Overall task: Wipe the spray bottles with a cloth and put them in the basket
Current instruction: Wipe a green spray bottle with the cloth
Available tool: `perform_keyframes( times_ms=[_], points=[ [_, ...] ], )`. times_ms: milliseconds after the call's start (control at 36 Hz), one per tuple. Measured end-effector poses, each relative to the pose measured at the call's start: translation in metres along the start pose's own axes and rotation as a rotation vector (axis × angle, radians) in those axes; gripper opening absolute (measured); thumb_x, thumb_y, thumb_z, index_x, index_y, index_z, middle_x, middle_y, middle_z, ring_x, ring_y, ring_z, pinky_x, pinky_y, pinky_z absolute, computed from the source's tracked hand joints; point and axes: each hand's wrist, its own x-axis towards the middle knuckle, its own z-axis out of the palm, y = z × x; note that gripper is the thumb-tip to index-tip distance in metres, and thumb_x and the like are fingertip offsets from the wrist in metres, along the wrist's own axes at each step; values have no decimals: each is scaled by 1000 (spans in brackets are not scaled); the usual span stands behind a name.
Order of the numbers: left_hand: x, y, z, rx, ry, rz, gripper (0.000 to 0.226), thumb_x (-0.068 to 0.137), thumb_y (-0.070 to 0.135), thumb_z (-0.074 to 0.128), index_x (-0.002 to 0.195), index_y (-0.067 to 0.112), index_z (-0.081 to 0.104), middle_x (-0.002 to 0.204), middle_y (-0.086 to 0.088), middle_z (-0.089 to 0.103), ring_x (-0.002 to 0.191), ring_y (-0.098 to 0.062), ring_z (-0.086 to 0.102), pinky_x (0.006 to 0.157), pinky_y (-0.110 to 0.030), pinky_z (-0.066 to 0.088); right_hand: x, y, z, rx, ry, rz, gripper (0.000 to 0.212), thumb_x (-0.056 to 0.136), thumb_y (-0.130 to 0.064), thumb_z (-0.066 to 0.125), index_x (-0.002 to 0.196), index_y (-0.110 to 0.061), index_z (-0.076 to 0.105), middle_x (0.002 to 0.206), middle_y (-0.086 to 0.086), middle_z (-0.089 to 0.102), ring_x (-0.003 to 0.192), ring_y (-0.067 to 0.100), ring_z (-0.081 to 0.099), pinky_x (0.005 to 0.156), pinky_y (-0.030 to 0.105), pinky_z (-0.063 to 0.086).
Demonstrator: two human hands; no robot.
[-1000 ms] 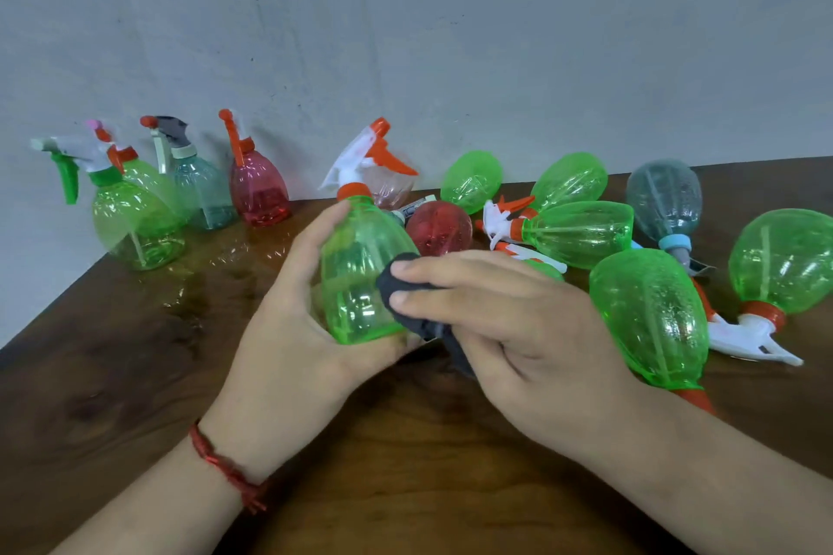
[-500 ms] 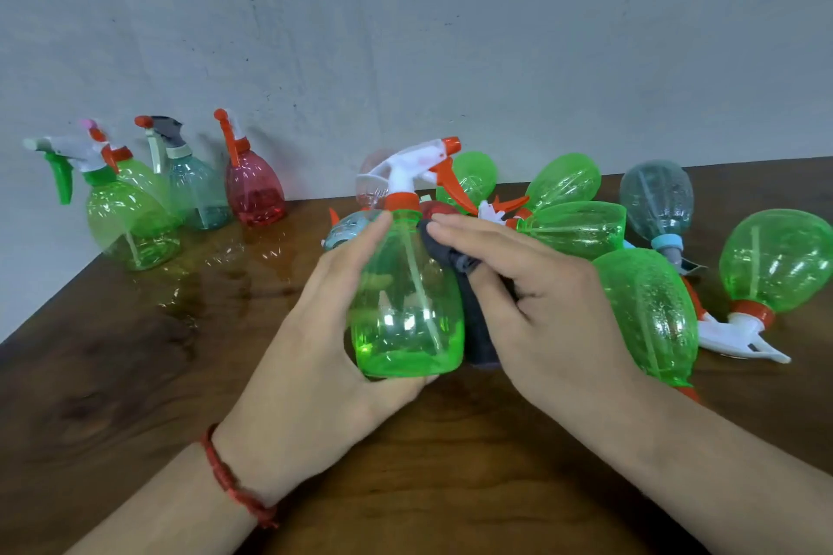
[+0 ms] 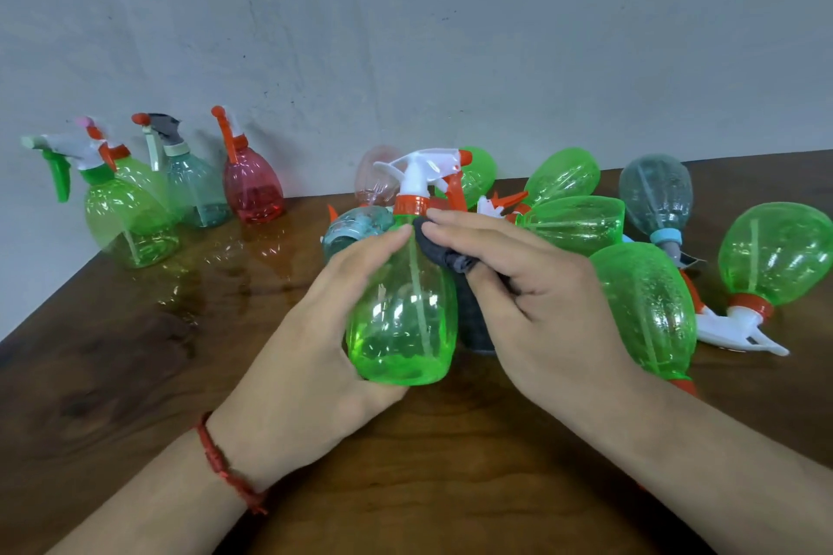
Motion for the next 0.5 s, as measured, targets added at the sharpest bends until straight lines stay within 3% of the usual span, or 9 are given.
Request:
perform_keyframes(
  times_ms=[83,167,250,333,389,444,500],
  points=[
    [-1,-2,2,-18,65,-44,109,73,18,97,163,31,37,159,10,49,147,-18,51,120,-34,44,-1,-2,1,-19,-35,-56,47,94,16,57,124,-13,77,136,-5,70,129,3,63,111,21,47],
    [0,-3,0,-129,131,-142,113,69,28,103,161,39,38,155,6,55,141,-19,58,117,-45,48,-4,-7,1,-50,-103,-126,45,95,12,56,125,-14,77,137,-6,69,130,6,63,110,28,50],
    [2,0,-2,-211,183,-201,115,65,15,102,159,37,40,149,11,61,134,-12,63,111,-40,54,-6,-9,1,-72,-145,-194,43,95,11,57,124,-12,78,137,-4,70,129,12,64,108,33,51],
    [4,5,-1,-313,258,-249,112,59,14,97,155,37,44,137,12,69,122,-9,70,99,-26,58,-5,-10,0,-116,-183,-247,43,94,12,59,124,-12,78,137,-4,69,128,15,64,108,33,51],
    [6,5,0,-359,308,-273,105,64,1,93,151,36,47,129,14,73,115,-7,73,90,-17,57,-6,-11,1,-127,-218,-267,42,95,11,59,125,-13,77,138,-4,69,127,17,64,107,34,51],
    [9,5,-1,-370,323,-299,104,69,-18,87,151,34,47,126,16,74,111,-8,74,86,-15,57,-6,-11,1,-124,-243,-279,40,97,9,59,125,-12,77,139,-4,68,128,18,64,106,34,51],
    [9,4,-2,-355,312,-295,105,70,-20,85,152,32,47,127,17,73,112,-8,74,86,-15,57,-6,-12,2,-124,-248,-281,40,98,7,58,126,-12,76,139,-4,68,129,17,63,107,34,51]
  ],
)
